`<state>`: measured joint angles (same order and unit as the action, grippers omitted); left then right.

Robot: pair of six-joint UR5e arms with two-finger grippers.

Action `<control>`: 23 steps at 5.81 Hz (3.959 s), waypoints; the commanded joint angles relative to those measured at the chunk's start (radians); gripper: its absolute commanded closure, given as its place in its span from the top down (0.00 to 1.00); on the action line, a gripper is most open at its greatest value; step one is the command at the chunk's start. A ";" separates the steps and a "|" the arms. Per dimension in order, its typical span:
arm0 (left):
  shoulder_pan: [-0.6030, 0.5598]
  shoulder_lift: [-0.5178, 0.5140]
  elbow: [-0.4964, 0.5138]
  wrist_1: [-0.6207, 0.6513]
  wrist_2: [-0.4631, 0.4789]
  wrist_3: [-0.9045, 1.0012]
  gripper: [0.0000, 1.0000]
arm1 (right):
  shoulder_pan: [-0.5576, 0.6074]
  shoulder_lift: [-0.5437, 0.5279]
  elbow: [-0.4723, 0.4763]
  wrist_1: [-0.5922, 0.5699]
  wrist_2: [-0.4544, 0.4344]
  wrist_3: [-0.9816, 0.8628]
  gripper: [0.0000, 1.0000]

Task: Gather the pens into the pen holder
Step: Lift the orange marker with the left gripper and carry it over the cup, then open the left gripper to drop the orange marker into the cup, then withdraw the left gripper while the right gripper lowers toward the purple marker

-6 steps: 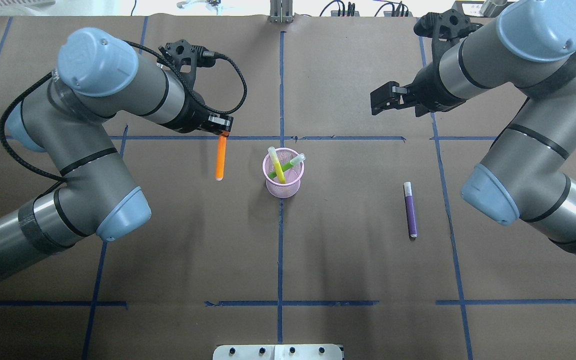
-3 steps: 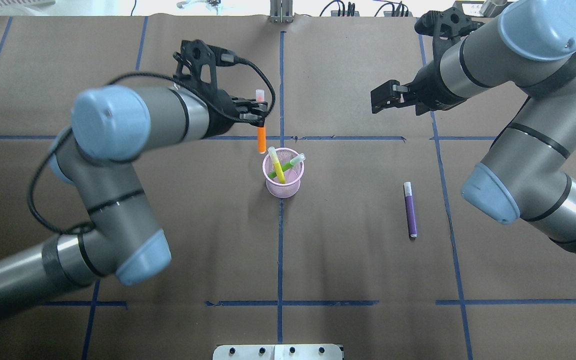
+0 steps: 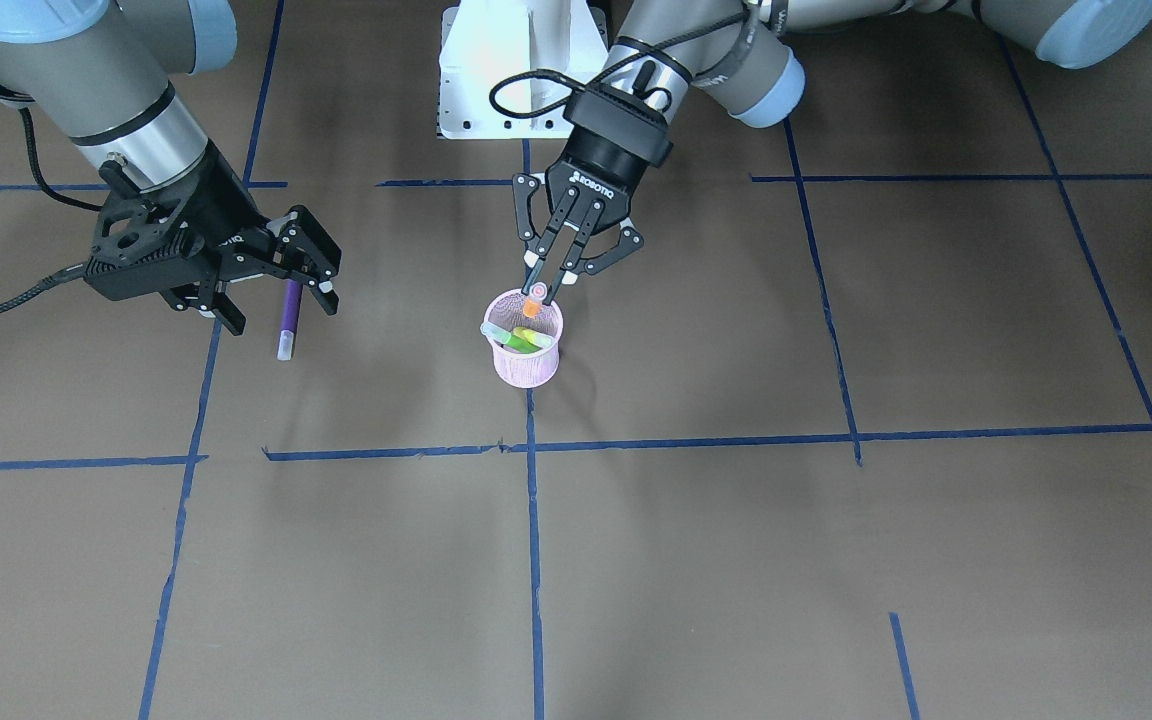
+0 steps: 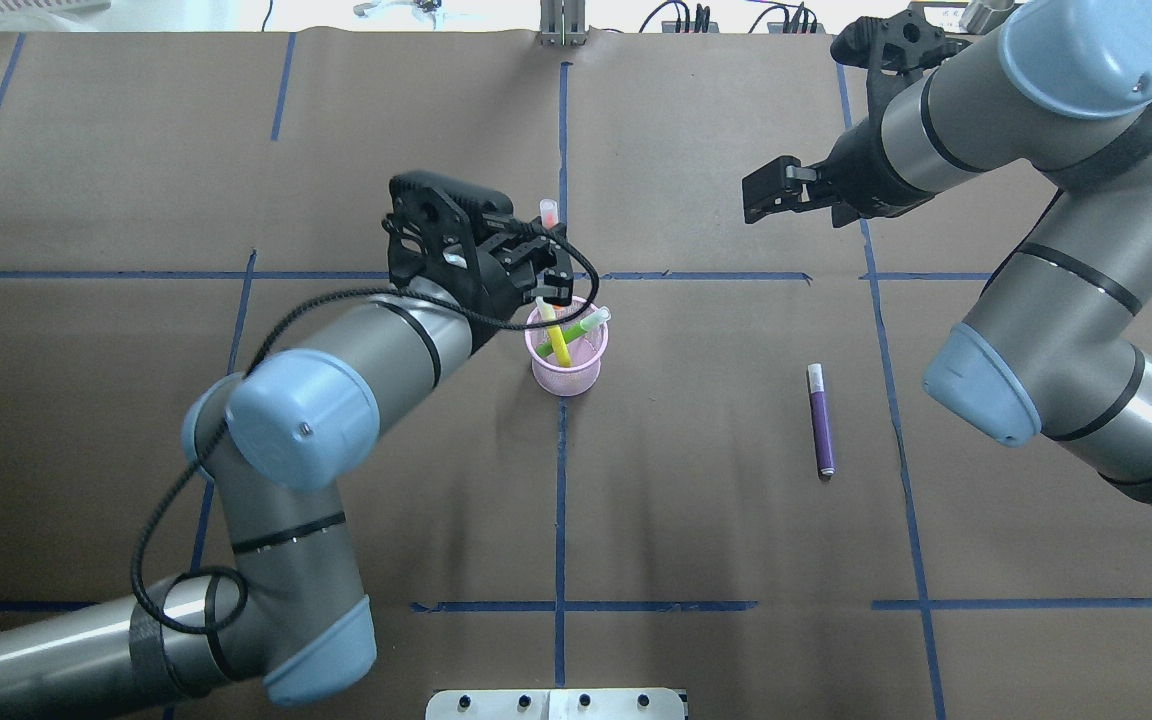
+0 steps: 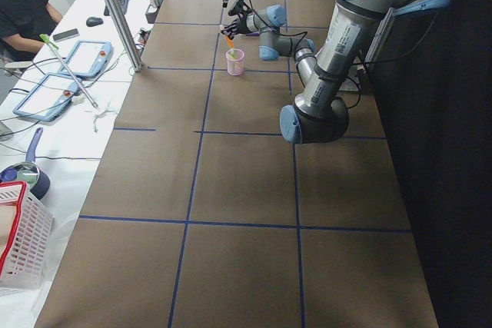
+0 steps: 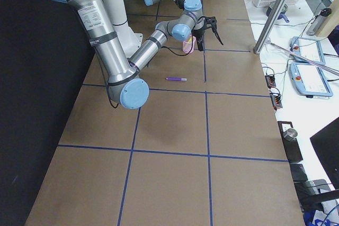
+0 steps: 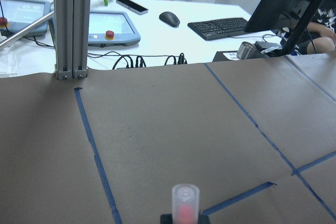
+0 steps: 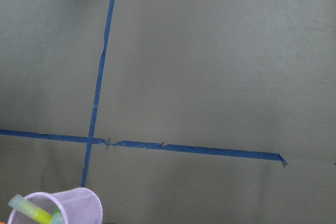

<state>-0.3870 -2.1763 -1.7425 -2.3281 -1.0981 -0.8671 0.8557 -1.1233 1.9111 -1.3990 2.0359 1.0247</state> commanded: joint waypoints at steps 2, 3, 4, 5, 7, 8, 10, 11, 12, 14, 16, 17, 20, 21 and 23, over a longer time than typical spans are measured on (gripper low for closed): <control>0.098 0.003 0.037 -0.033 0.211 0.051 0.02 | -0.001 -0.003 -0.003 0.000 -0.002 0.000 0.99; 0.109 0.003 0.047 -0.033 0.225 0.051 0.06 | -0.001 -0.003 -0.003 0.000 -0.002 0.000 0.99; 0.118 0.004 0.054 -0.046 0.231 0.050 0.09 | 0.000 -0.003 -0.003 0.000 -0.002 0.000 0.99; 0.126 0.004 0.061 -0.048 0.233 0.051 0.17 | 0.000 -0.003 -0.001 0.000 0.000 0.000 0.99; 0.131 0.026 0.061 -0.050 0.233 0.056 0.29 | 0.000 -0.003 -0.001 0.000 0.000 -0.001 0.99; 0.131 0.026 0.061 -0.050 0.233 0.062 0.56 | 0.000 -0.003 -0.001 0.000 0.000 -0.002 0.99; 0.129 0.030 0.057 -0.050 0.233 0.063 0.75 | 0.000 -0.006 0.000 0.000 0.000 -0.002 0.99; 0.126 0.030 0.034 -0.050 0.231 0.089 0.75 | 0.000 -0.016 0.002 0.000 0.003 0.000 0.99; 0.122 0.035 -0.039 -0.050 0.227 0.194 0.75 | -0.009 -0.032 -0.003 0.000 0.004 0.003 0.99; 0.091 0.047 -0.097 -0.036 0.218 0.189 0.71 | -0.079 -0.038 -0.045 -0.011 0.000 0.032 0.99; 0.013 0.073 -0.095 0.068 0.038 0.066 0.72 | -0.112 -0.036 -0.147 -0.015 0.022 0.054 0.99; -0.054 0.073 -0.101 0.154 -0.091 0.048 0.76 | -0.127 -0.036 -0.165 -0.014 0.024 0.081 0.99; -0.301 0.088 -0.101 0.326 -0.538 -0.033 1.00 | -0.167 -0.032 -0.218 -0.070 0.044 0.101 0.98; -0.387 0.089 -0.101 0.398 -0.753 -0.134 1.00 | -0.165 -0.024 -0.211 -0.154 0.100 0.077 0.96; -0.455 0.114 -0.103 0.404 -0.882 -0.138 1.00 | -0.146 -0.032 -0.246 -0.161 0.102 -0.015 0.93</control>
<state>-0.8169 -2.0764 -1.8444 -1.9302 -1.9260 -0.9963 0.6991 -1.1538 1.6877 -1.5523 2.1341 1.0529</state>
